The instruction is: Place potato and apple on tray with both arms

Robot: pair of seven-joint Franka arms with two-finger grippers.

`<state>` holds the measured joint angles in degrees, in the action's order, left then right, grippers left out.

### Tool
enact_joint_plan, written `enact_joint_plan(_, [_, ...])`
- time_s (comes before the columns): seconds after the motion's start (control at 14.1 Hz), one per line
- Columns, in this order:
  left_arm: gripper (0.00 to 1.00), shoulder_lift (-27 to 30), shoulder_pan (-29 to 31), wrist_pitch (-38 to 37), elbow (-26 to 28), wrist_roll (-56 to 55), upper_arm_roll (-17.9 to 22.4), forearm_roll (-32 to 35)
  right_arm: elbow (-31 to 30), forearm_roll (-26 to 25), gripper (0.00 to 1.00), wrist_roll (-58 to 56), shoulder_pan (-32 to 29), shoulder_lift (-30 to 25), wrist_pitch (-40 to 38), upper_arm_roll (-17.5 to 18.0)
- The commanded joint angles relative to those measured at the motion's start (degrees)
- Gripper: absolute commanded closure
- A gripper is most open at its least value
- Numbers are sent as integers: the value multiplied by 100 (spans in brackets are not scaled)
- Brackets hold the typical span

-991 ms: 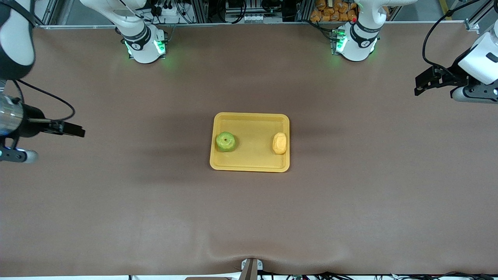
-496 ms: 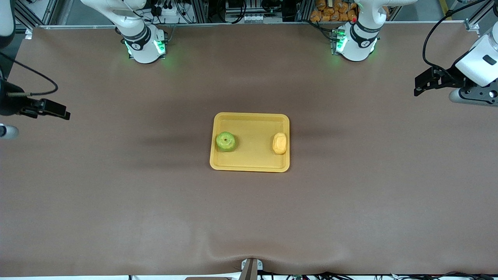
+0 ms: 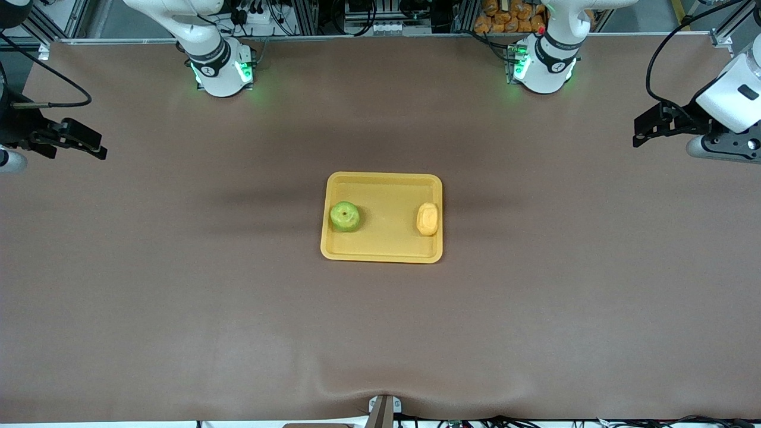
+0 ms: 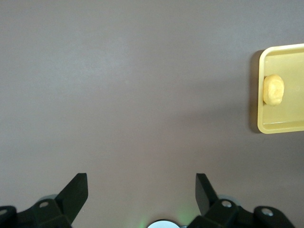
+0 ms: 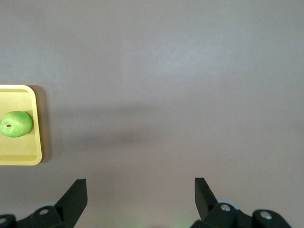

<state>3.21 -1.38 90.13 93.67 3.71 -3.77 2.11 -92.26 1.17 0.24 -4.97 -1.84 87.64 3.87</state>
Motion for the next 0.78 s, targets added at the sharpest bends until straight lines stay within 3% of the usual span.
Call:
enact_joint_plan(0.0, [0,-181,24,-5,-252,25,-27,0,102,-12,0,-147,-92,-36,52,88])
enact_joint_plan(0.71, [0,-181,41,4,-244,16,-27,0,182,33,0,-138,-100,26,61,88])
